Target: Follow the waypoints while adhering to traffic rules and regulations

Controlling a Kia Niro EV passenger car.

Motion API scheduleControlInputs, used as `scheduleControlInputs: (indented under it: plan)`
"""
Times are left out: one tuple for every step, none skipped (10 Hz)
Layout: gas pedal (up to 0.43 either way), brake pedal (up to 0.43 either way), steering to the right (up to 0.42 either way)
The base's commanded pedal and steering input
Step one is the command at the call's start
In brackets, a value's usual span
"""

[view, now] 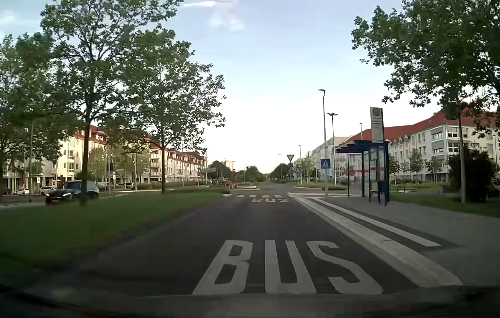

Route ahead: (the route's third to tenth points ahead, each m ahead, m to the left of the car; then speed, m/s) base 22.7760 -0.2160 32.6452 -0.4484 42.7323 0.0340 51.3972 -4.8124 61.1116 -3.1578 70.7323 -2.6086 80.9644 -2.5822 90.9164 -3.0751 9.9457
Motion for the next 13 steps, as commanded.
scheduleControlInputs:
  plan:
    - [0.000,0.159,0.012]
    - [0.000,0.159,0.008]
    - [0.000,0.159,0.004]
    - [0.000,0.159,0.005]
    - [0.000,0.159,0.004]
    - [0.000,0.159,0.005]
    - [0.000,0.159,0.004]
    - [0.000,0.159,0.005]
    - [0.000,0.159,0.004]
    - [0.000,0.189,0.004]
    - [0.000,0.220,0.005]
    - [0.000,0.232,0.005]
    - [0.000,0.238,0.006]
